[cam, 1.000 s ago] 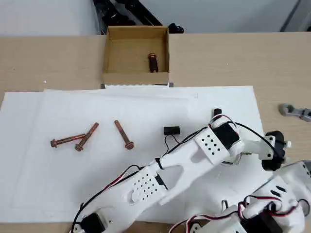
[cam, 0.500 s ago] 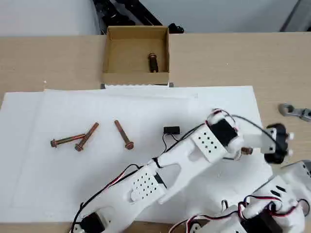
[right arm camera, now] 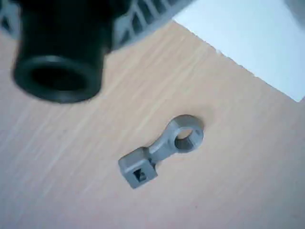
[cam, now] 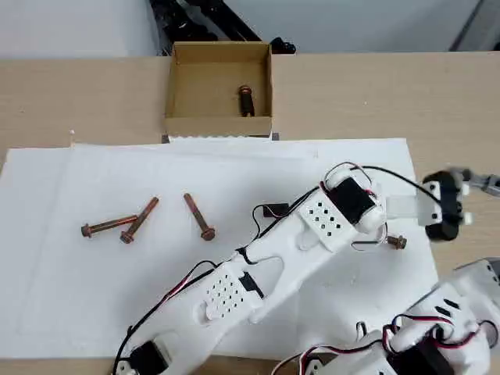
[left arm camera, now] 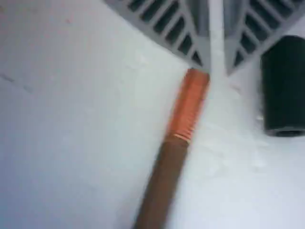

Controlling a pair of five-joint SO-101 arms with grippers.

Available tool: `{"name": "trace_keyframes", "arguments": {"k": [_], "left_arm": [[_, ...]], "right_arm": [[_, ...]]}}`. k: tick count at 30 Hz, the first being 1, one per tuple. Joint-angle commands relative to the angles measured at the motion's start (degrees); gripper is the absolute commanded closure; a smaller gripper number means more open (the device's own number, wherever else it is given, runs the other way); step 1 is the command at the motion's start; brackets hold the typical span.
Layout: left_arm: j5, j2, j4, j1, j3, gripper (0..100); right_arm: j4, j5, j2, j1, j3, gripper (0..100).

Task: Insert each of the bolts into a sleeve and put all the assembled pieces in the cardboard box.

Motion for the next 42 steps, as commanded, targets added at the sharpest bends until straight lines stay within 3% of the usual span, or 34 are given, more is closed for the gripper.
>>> {"name": "trace_keyframes", "arguments": {"k": [1,16,27,31,36,42], "left_arm": [[-0.7,-4.57,0.88,0.26,1.54,95],[-5.71,-4.4,-1.93,4.04,7.08,89],[-5.71,-2.37,-12.92,4.04,12.88,63],[-7.74,-2.02,-11.34,4.04,12.09,62],[-16.62,-1.67,-4.75,5.01,12.7,66],[-18.55,-0.97,-2.9,5.45,12.79,67]], "right_arm": [[0.13,0.44,-0.4,0.22,-0.44,99.6],[0.22,-0.88,-0.4,-3.38,-0.35,99.6],[0.31,-0.79,-0.4,-3.38,-0.35,99.6],[0.31,-0.79,-0.4,-3.38,-0.35,99.6],[0.31,-0.79,-0.4,-3.47,-0.35,99.6],[0.31,-0.79,-0.4,-3.47,-0.44,99.6]]}}
